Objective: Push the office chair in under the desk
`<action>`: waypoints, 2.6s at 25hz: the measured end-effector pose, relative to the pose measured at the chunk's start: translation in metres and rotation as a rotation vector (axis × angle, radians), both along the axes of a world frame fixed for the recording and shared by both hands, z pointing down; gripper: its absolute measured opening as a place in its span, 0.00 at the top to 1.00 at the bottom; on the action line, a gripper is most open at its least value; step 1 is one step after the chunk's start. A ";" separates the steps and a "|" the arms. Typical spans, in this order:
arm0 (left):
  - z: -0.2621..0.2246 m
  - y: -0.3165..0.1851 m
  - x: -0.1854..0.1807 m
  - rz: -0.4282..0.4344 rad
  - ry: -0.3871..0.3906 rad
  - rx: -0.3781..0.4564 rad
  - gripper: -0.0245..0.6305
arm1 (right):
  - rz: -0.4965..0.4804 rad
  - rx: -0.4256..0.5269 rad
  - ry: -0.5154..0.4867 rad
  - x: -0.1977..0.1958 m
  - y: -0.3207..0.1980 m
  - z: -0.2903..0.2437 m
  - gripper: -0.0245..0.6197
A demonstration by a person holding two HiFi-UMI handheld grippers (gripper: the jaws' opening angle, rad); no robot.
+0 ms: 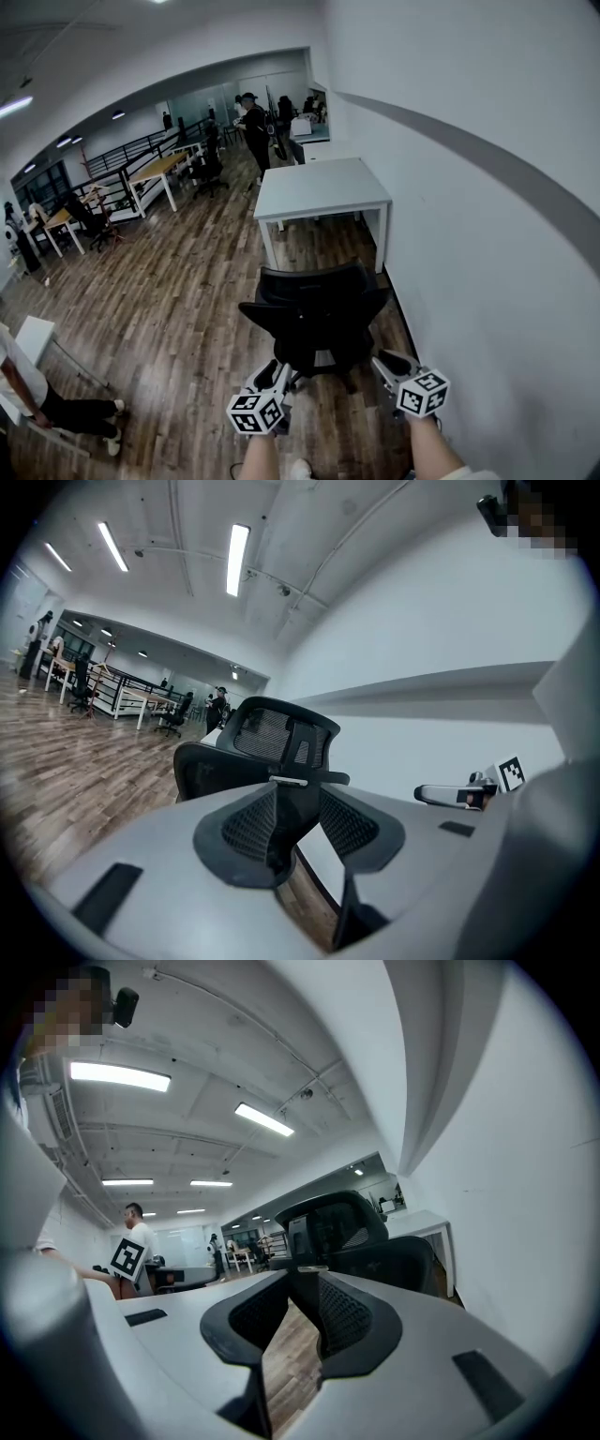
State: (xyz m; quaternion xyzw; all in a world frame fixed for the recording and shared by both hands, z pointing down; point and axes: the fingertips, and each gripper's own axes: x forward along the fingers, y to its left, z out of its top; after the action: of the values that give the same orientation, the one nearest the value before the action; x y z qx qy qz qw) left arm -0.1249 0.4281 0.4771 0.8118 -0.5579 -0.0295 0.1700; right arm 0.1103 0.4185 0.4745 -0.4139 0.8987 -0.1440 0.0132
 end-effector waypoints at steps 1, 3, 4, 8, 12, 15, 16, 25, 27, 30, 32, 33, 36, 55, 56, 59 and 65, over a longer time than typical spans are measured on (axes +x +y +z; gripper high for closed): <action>0.001 0.000 0.000 0.001 -0.001 -0.004 0.76 | -0.006 0.001 0.004 -0.001 -0.001 0.000 0.79; 0.003 -0.001 -0.002 0.007 -0.038 -0.006 0.75 | -0.022 0.008 0.027 -0.005 -0.005 0.000 0.74; 0.003 -0.003 -0.004 0.015 -0.071 -0.008 0.73 | -0.031 0.010 0.039 -0.007 -0.009 0.001 0.72; 0.008 -0.027 -0.013 0.040 -0.124 -0.029 0.63 | -0.038 -0.010 0.041 -0.008 -0.035 0.005 0.62; 0.007 -0.063 -0.032 0.043 -0.117 -0.034 0.59 | -0.047 -0.030 0.036 -0.014 -0.068 0.006 0.60; -0.001 -0.090 -0.048 0.035 -0.100 -0.027 0.59 | -0.025 -0.036 0.045 -0.012 -0.094 0.001 0.60; -0.002 -0.098 -0.053 0.032 -0.102 -0.027 0.59 | -0.014 -0.041 0.044 -0.010 -0.103 0.000 0.60; -0.011 -0.153 -0.078 0.060 -0.148 -0.012 0.57 | 0.053 -0.047 0.070 0.005 -0.160 -0.001 0.60; -0.010 -0.161 -0.080 0.107 -0.210 -0.014 0.57 | 0.035 -0.050 0.115 0.004 -0.169 0.000 0.60; -0.001 -0.168 -0.078 0.231 -0.371 -0.037 0.52 | -0.021 -0.066 0.248 0.004 -0.175 0.007 0.57; 0.005 -0.174 -0.078 0.301 -0.453 -0.058 0.50 | -0.058 -0.079 0.320 0.006 -0.181 0.011 0.56; 0.007 -0.178 -0.077 0.330 -0.479 -0.070 0.49 | -0.075 -0.085 0.347 0.007 -0.185 0.012 0.56; 0.017 -0.185 -0.070 0.410 -0.541 -0.115 0.48 | -0.130 -0.100 0.417 0.008 -0.194 0.014 0.55; 0.086 -0.210 -0.087 0.639 -1.048 -0.363 0.45 | -0.542 -0.124 1.041 -0.004 -0.218 0.072 0.51; 0.091 -0.210 -0.089 0.653 -1.064 -0.387 0.45 | -0.558 -0.129 1.071 -0.004 -0.219 0.077 0.51; 0.098 -0.214 -0.086 0.679 -1.072 -0.413 0.45 | -0.594 -0.128 1.141 -0.003 -0.222 0.086 0.51; 0.106 -0.218 -0.085 0.710 -1.121 -0.429 0.45 | -0.616 -0.168 1.225 0.003 -0.225 0.096 0.51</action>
State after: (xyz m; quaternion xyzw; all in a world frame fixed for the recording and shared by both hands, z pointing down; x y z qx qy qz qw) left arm -0.2096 0.2104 0.5831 0.7864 -0.2559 0.5621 0.0126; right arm 0.1131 0.1940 0.5702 -0.1460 0.8068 0.0496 -0.5704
